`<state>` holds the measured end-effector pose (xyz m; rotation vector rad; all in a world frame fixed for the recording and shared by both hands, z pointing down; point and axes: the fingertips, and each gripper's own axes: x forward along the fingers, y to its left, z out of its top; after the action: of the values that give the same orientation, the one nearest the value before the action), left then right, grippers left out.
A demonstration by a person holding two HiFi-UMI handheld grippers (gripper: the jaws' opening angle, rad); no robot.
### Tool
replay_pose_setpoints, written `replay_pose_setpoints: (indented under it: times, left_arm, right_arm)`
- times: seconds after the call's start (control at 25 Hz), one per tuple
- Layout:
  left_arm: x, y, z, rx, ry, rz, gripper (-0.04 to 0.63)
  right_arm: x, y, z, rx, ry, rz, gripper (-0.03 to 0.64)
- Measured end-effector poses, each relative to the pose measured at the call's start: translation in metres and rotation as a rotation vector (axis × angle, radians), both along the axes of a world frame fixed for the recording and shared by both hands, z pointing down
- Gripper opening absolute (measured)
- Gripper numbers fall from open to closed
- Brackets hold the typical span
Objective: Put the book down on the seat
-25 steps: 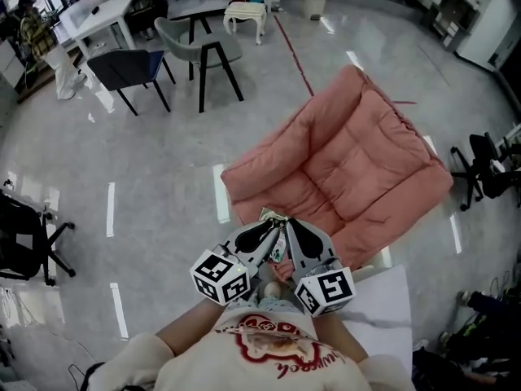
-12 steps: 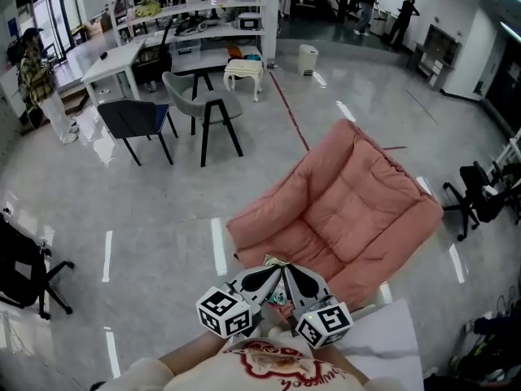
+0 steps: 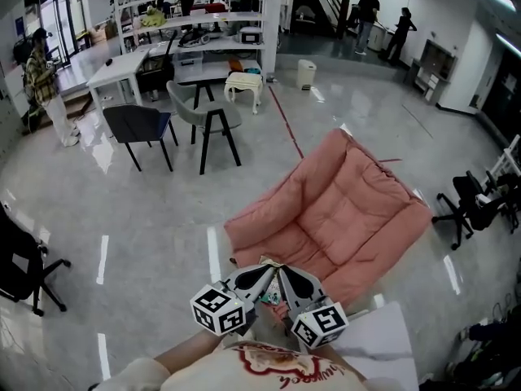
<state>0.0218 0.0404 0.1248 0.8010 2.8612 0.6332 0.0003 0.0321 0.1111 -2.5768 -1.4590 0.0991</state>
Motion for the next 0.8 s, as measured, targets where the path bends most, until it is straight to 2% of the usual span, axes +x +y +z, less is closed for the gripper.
replay_pose_setpoints:
  times: [0.2, 0.44, 0.8]
  left_arm:
    - [-0.009, -0.044, 0.002, 0.003, -0.025, -0.02, 0.005]
    - [-0.036, -0.127, 0.004, 0.013, -0.051, -0.016, 0.005]
    - [-0.04, -0.242, 0.008, 0.035, -0.08, -0.127, 0.005]
  right_arm:
    - [-0.007, -0.049, 0.005, 0.005, 0.013, -0.018, 0.002]
    - [-0.034, -0.133, 0.01, -0.005, 0.013, -0.016, 0.002]
    - [-0.06, -0.25, 0.006, -0.006, 0.031, -0.055, 0.002]
